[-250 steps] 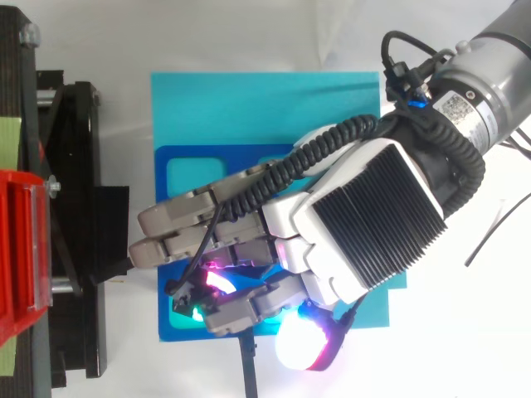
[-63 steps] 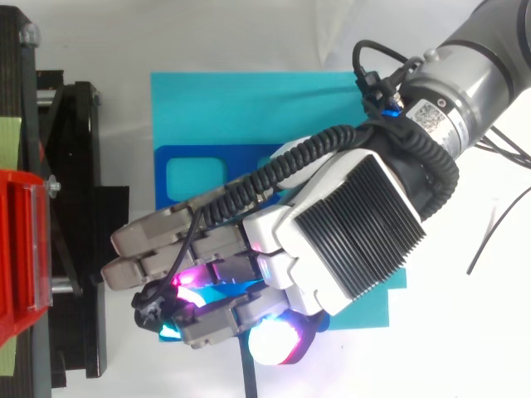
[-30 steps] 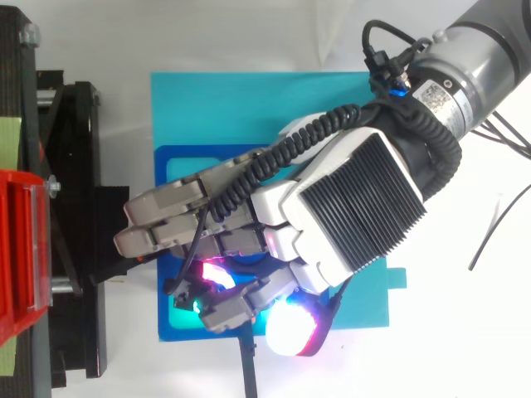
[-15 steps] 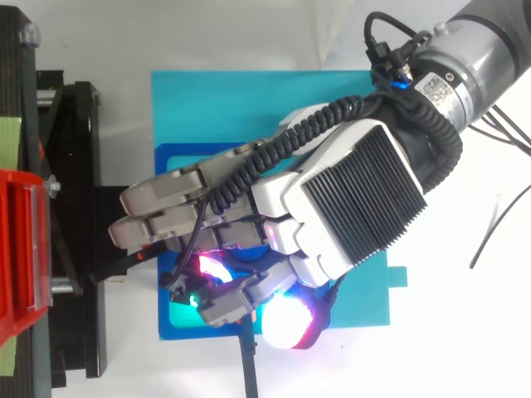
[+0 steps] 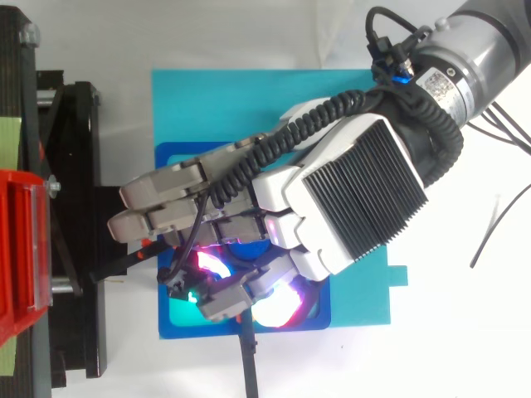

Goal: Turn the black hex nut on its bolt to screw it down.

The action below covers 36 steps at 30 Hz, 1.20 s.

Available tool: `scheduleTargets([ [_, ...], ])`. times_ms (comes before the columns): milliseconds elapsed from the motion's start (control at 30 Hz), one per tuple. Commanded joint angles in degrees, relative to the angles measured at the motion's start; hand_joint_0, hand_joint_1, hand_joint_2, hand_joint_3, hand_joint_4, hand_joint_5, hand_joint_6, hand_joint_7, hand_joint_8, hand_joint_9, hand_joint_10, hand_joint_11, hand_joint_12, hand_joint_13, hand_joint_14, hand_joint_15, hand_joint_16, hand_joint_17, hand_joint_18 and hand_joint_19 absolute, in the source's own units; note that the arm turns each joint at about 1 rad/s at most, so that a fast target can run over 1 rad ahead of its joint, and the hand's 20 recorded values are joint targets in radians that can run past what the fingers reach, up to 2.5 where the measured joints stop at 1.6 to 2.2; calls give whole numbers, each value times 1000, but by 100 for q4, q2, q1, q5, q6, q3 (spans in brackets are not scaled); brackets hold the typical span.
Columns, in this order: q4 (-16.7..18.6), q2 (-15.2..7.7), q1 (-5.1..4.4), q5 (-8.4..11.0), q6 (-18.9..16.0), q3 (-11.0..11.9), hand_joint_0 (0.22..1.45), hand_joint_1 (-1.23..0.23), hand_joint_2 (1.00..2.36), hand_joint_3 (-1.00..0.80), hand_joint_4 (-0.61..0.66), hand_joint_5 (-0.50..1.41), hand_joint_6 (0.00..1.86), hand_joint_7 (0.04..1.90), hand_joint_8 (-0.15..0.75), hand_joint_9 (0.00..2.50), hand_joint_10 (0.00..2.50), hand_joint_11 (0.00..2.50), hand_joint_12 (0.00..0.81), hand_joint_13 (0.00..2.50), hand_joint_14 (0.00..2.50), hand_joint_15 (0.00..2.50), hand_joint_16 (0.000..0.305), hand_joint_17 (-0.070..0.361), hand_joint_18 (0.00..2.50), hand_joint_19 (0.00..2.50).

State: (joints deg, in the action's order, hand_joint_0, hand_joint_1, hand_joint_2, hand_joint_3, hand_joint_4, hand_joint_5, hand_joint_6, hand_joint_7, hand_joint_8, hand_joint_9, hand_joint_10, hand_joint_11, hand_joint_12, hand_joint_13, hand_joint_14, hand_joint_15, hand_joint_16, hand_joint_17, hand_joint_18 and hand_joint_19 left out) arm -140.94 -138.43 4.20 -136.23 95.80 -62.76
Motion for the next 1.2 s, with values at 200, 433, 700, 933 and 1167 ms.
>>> scheduleTargets([
  [200, 58, 1, 10, -9, 0, -9, 590, -468, 1008, -401, 201, -35, 545, 1417, 272, 917, 9, 264, 338, 507, 0, 31, 48, 109, 407, 153],
  [433, 58, 1, 19, -9, 0, 0, 601, -499, 1009, -379, 206, -36, 547, 1420, 270, 918, 8, 265, 336, 508, 0, 26, 48, 108, 409, 148],
  [700, 40, 1, 19, -9, 9, 0, 613, -541, 1012, -331, 220, -42, 561, 1415, 274, 928, 9, 271, 334, 518, 0, 22, 48, 108, 422, 145],
  [933, 32, 1, 19, -9, 18, 0, 615, -545, 1012, -328, 236, -46, 570, 1384, 278, 928, 9, 272, 336, 521, 0, 28, 48, 107, 426, 146],
  [1167, 23, 1, 19, -9, 26, -9, 560, -502, 1003, -466, 246, -47, 566, 1378, 280, 934, 9, 266, 342, 525, 0, 22, 49, 111, 440, 135],
])
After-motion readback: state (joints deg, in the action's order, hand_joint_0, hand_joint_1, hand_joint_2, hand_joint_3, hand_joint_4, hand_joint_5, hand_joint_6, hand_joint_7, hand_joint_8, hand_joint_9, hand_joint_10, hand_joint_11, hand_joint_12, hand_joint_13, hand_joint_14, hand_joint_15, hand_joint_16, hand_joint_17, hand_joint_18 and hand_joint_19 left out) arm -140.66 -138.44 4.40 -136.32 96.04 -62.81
